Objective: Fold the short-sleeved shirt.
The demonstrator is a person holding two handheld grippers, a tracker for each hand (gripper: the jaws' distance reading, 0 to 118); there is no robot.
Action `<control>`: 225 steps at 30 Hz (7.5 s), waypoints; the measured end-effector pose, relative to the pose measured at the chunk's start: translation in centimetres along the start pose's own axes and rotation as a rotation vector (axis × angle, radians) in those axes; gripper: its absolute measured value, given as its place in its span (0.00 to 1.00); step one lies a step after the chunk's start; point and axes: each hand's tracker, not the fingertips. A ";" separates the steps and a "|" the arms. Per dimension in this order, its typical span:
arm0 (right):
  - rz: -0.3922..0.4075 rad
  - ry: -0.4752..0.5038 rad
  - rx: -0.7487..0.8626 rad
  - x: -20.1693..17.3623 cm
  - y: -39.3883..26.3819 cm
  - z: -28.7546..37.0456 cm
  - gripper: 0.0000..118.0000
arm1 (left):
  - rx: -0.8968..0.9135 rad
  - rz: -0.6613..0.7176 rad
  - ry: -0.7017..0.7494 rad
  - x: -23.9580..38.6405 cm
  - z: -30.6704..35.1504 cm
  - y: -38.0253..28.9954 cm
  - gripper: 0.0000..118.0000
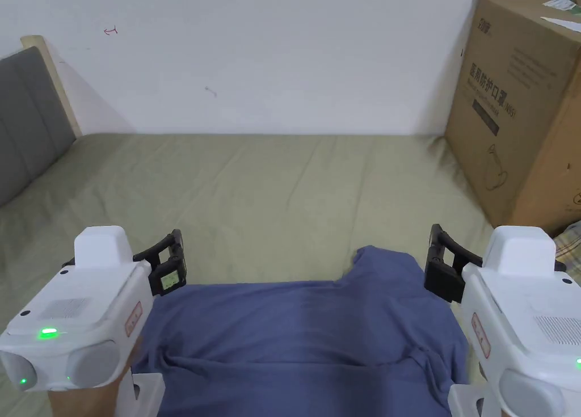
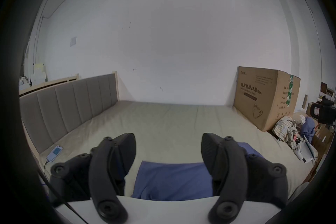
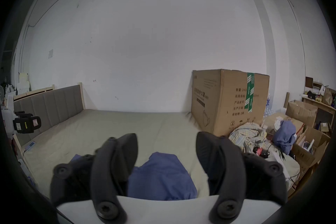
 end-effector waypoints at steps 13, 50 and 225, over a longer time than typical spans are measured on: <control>0.056 0.027 0.010 -0.3 -0.6 -2.8 0.00 | -0.049 -0.003 -0.094 0.3 -4.0 -0.4 0.00; -0.067 0.028 -0.419 3.5 -10.4 -24.1 0.02 | -0.811 -0.039 0.006 -5.7 -32.5 -15.4 0.01; 0.049 0.021 -0.090 0.1 -2.5 -3.4 0.00 | -0.790 0.170 -0.196 -10.4 -7.7 -9.4 0.02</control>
